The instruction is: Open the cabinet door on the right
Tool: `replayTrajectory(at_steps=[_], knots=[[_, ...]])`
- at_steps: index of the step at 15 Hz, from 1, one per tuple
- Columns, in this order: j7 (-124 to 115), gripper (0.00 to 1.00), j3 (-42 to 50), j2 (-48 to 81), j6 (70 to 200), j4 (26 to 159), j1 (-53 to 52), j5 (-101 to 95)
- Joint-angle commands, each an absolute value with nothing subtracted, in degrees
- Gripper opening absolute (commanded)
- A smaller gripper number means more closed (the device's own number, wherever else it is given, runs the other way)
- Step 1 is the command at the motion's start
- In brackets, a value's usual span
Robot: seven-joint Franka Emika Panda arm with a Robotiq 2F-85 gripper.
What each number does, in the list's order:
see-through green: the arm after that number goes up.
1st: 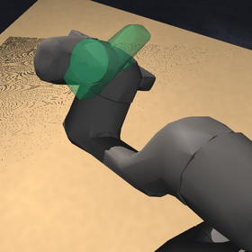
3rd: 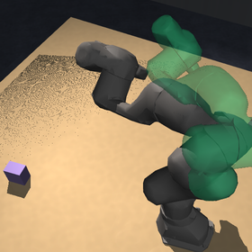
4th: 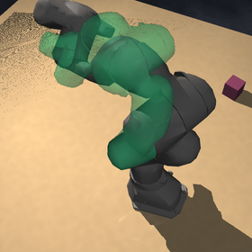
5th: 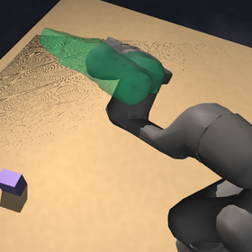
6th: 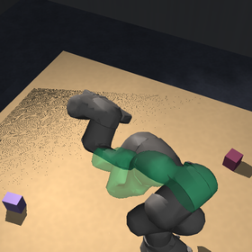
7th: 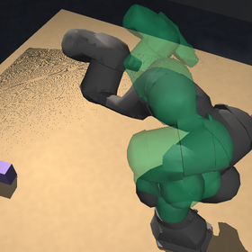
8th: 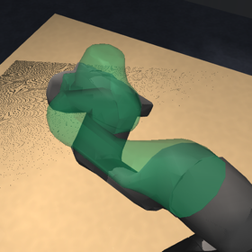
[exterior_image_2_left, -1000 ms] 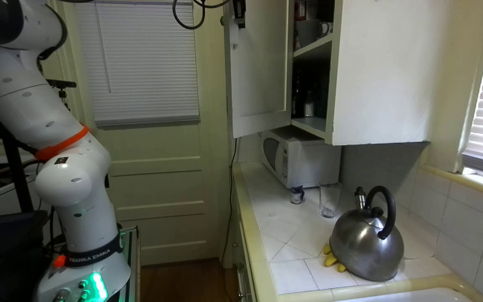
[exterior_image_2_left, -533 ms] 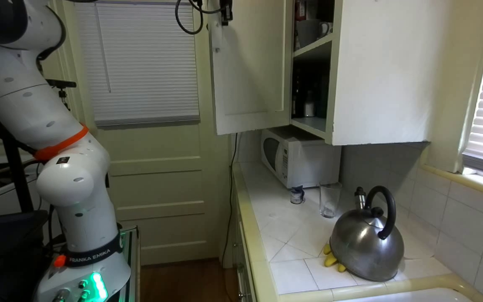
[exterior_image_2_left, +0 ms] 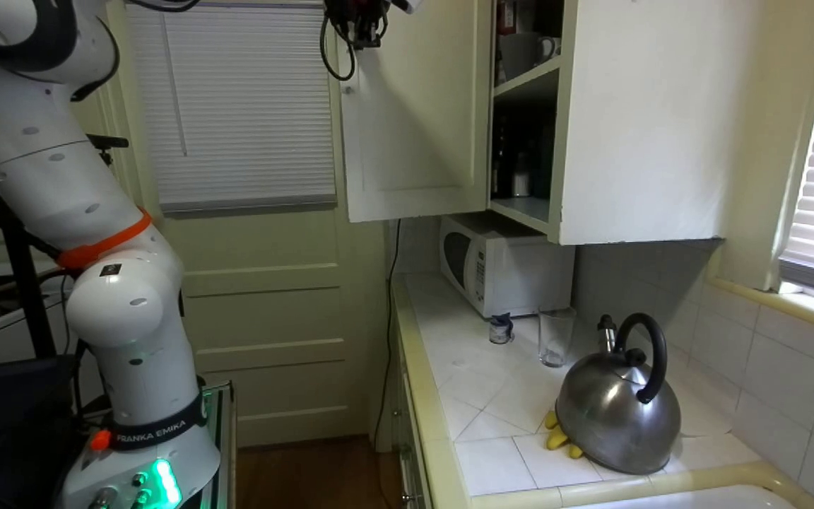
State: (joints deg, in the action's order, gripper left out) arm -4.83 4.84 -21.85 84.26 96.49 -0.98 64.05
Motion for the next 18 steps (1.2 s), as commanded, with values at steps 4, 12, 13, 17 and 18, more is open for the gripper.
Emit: replayTrajectory(at_steps=[4,12,13,17,18], knots=[[-0.72,0.0,0.85,-14.13,83.04,89.74,-2.76,67.53],[-2.72,0.0,-2.47,-12.76,84.81,84.44,-1.21,54.44],[-2.86,0.26,-1.69,-14.16,82.43,84.21,-0.85,51.55],[-0.96,0.49,0.98,-19.04,75.98,82.85,0.8,41.03],[-0.39,0.55,1.81,-19.98,74.22,81.8,1.28,38.44]])
